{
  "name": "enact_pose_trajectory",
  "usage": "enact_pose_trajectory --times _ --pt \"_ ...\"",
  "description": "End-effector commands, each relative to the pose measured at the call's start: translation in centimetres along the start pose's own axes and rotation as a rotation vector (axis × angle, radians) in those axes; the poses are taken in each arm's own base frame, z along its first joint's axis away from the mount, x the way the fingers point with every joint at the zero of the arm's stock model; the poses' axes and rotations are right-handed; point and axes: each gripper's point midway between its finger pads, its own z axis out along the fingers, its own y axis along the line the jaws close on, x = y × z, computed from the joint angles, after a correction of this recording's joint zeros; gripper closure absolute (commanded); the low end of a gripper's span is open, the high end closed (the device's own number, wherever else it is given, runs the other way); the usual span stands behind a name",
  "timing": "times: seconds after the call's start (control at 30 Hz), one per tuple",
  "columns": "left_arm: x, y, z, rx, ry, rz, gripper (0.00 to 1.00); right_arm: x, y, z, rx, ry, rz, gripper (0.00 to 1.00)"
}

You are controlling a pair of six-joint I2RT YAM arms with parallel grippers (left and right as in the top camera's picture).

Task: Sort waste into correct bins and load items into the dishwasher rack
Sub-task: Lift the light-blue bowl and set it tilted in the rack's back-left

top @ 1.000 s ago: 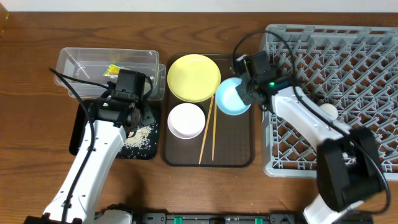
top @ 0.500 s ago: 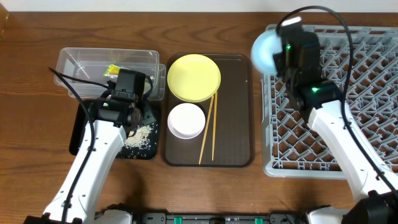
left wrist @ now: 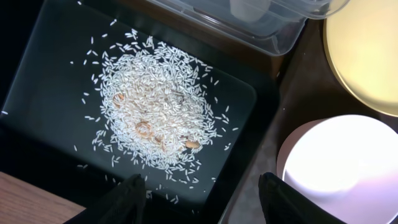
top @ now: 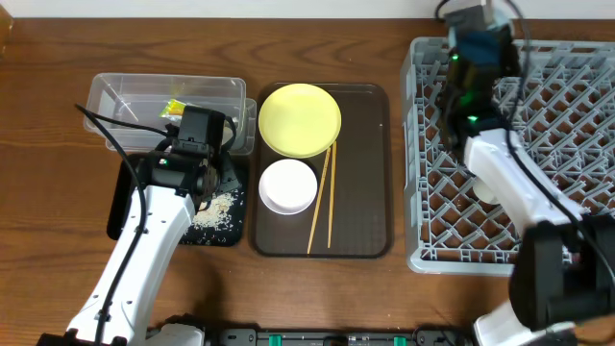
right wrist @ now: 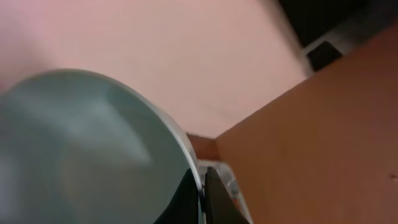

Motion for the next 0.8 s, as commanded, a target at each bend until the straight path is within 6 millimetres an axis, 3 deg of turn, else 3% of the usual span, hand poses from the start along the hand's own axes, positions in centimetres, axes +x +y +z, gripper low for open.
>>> enact_pose_trajectory --times 0.0,0.13,0.33,0.53,0.77 --pt "-0.7 0.1 -0.7 -0.001 -0.029 -0.022 0.39 2.4 1.4 1.6 0.010 0.063 -0.076 0.99" --pt "-0.7 0.1 -0.7 -0.001 -0.028 -0.022 0.39 4.2 3.8 2.5 -0.014 0.099 -0.120 0.99" --pt "-0.7 0.1 -0.7 -0.001 -0.028 -0.021 0.39 5.3 4.9 2.8 -0.017 0.122 -0.108 0.99" --pt "-0.7 0.1 -0.7 -0.001 -0.028 -0.022 0.39 5.1 6.0 2.1 -0.044 0.122 -0.129 0.99" --pt "-0.7 0.1 -0.7 -0.001 -0.028 -0.021 0.39 7.5 7.7 0.9 -0.086 0.219 -0.105 0.99"
